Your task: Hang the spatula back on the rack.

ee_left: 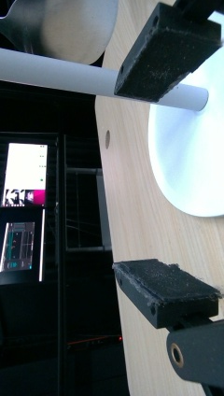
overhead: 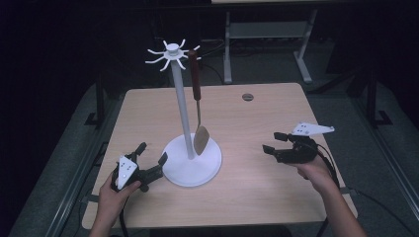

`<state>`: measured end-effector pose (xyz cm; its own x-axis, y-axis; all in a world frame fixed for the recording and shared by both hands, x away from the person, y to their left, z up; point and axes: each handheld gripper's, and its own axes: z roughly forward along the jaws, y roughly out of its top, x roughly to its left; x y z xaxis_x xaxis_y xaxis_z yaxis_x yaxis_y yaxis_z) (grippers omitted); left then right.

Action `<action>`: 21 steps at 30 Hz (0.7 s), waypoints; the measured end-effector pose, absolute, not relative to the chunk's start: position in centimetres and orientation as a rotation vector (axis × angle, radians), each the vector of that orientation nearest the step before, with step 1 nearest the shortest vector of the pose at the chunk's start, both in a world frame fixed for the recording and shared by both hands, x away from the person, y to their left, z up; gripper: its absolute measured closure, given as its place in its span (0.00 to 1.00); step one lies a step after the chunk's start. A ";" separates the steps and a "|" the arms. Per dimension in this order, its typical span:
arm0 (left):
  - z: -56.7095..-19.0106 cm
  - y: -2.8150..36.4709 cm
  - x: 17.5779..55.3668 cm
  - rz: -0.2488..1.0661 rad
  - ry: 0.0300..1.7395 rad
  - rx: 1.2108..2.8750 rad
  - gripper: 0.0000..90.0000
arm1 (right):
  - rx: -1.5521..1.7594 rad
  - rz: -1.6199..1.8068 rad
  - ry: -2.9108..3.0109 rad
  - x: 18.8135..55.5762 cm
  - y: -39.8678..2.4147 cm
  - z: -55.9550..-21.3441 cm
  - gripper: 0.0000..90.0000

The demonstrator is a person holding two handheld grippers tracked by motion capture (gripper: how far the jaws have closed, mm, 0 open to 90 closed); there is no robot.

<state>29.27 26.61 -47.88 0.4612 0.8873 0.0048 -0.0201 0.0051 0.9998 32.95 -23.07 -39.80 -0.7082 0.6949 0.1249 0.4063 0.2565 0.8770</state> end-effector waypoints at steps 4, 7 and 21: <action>-47.9 26.6 29.2 0.851 0.841 1.361 0.14 | 1.029 1.379 2.263 32.4 -23.5 -40.8 0.32; -47.9 26.7 29.2 0.852 0.836 1.360 0.14 | 1.040 1.355 2.271 32.0 -23.8 -41.4 0.32; -47.9 26.7 29.2 0.853 0.830 1.364 0.14 | 1.105 1.176 2.388 30.2 -25.2 -45.0 0.32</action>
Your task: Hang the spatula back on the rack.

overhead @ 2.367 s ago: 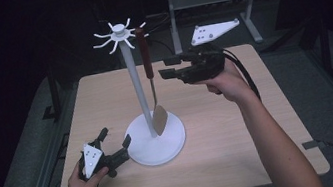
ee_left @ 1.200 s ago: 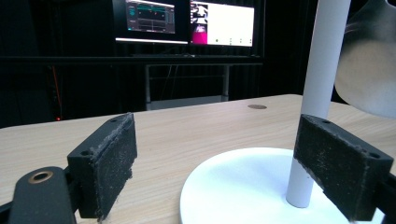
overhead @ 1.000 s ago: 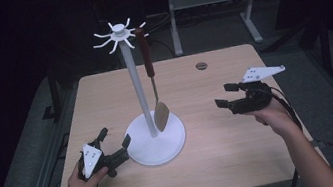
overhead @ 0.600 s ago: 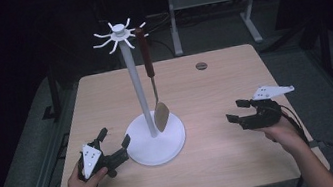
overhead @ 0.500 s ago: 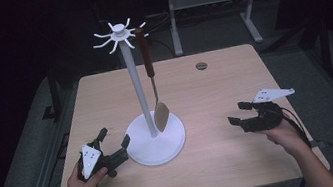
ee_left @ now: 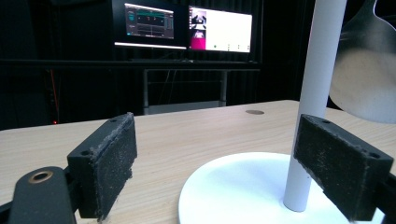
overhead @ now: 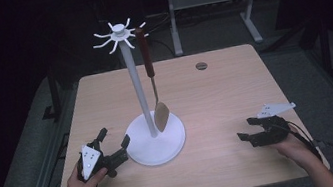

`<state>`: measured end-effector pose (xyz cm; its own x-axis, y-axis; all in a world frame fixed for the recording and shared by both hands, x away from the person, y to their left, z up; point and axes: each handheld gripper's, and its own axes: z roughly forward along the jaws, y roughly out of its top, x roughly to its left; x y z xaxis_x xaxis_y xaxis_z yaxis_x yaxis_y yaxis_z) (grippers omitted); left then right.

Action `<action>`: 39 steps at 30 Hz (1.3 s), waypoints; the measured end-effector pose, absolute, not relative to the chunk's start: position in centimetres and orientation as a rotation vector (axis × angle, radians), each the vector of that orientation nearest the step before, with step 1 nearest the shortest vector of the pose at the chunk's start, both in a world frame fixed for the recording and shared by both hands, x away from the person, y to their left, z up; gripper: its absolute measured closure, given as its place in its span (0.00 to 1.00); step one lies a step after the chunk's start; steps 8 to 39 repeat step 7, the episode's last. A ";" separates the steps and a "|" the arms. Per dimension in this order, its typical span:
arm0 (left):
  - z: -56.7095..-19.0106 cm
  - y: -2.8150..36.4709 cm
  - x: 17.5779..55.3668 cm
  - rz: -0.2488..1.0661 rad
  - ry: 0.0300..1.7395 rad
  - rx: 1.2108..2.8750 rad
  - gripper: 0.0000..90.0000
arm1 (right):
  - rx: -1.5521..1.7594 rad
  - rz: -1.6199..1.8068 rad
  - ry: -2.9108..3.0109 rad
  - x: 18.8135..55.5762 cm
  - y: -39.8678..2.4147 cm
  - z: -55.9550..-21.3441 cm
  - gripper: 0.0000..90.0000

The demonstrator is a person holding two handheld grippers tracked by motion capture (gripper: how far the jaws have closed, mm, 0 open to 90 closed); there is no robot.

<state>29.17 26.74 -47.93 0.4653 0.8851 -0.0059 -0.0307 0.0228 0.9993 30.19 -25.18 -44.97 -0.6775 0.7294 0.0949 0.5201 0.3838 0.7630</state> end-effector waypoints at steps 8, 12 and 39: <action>-47.9 26.7 29.2 0.855 0.829 1.369 0.14 | 1.107 1.177 2.387 30.4 -25.2 -44.9 0.32; -47.9 26.7 29.2 0.855 0.829 1.369 0.14 | 1.107 1.177 2.387 30.4 -25.2 -44.9 0.32; -47.9 26.7 29.2 0.855 0.829 1.369 0.14 | 1.107 1.177 2.387 30.4 -25.2 -44.9 0.32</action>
